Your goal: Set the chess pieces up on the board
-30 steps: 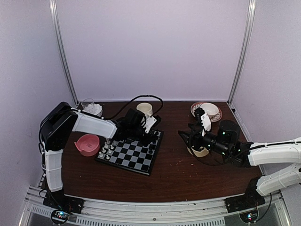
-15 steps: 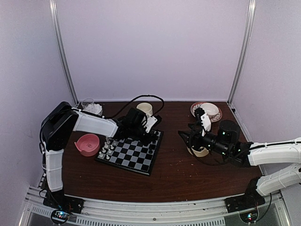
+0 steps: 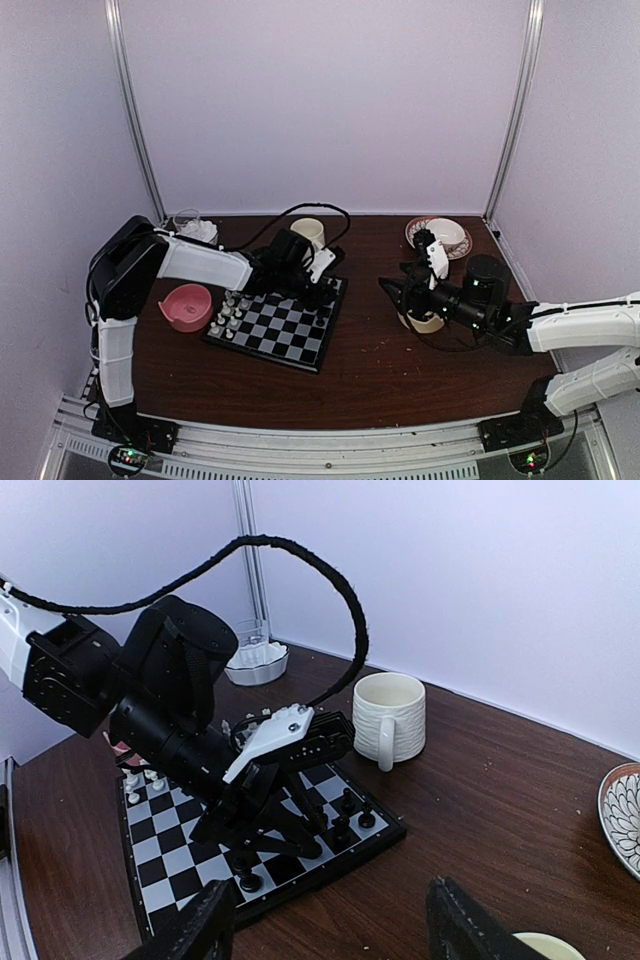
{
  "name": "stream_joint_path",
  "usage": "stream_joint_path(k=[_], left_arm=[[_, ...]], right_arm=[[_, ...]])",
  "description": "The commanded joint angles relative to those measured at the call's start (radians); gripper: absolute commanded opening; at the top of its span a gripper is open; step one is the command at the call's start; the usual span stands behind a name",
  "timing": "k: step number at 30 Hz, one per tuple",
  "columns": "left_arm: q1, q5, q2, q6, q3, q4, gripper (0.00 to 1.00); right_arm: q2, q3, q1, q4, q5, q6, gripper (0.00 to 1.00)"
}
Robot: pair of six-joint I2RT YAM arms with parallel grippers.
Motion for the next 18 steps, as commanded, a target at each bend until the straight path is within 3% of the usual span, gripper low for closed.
stream_joint_path(k=[1, 5, 9, 13, 18], left_arm=[[0.009, 0.031, -0.016, 0.004, 0.029, 0.001, 0.3], [0.007, 0.048, -0.067, -0.002, 0.025, -0.014, 0.33], [0.007, 0.039, -0.146, -0.017, -0.009, -0.018, 0.34], [0.004, 0.025, -0.261, -0.042, -0.061, -0.018, 0.35], [0.004, -0.015, -0.419, -0.14, -0.144, -0.017, 0.36]], right_arm=[[-0.013, -0.001, -0.002, 0.009, -0.005, 0.007, 0.67], [-0.033, 0.007, -0.001, -0.033, 0.049, 0.008, 0.67], [-0.066, 0.043, -0.002, -0.156, 0.219, 0.08, 0.74], [-0.067, 0.103, -0.005, -0.331, 0.425, 0.232, 0.96], [-0.019, 0.267, -0.017, -0.677, 0.356, 0.215, 1.0]])
